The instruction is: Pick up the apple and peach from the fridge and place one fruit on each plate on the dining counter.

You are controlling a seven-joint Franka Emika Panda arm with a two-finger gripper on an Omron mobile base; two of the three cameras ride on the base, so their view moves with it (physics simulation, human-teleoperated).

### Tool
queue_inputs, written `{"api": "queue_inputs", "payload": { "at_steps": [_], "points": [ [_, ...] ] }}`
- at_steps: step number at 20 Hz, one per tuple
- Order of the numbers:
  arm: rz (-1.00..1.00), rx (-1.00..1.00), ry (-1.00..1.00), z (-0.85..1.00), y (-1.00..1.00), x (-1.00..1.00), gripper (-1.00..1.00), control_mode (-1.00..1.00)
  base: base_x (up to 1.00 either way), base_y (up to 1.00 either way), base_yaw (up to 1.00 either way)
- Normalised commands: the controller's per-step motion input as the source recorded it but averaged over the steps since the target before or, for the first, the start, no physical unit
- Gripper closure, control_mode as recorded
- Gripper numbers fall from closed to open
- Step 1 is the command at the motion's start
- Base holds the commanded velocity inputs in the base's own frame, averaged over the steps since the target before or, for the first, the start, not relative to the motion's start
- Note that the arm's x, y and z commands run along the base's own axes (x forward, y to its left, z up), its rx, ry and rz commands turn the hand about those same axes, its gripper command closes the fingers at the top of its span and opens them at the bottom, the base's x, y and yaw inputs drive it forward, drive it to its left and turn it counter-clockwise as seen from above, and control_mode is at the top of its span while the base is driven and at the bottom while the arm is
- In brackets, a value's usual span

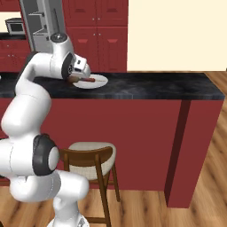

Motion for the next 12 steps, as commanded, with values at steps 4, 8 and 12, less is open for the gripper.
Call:
{"api": "queue_inputs", "payload": {
  "at_steps": [4,8,12],
  "points": [
    [-0.03,-0.01,0.12,-0.59,0.00,0.91,1.00,-1.00,0.00,0.00,0.00],
    [-0.06,0.00,0.00,-0.34,-0.01,0.80,1.00,-1.00,0.00,0.00,0.00],
    [-0.03,0.00,0.00,-0.05,0.02,0.96,1.00,-1.00,0.00,0.00,0.00]
  ]
}}
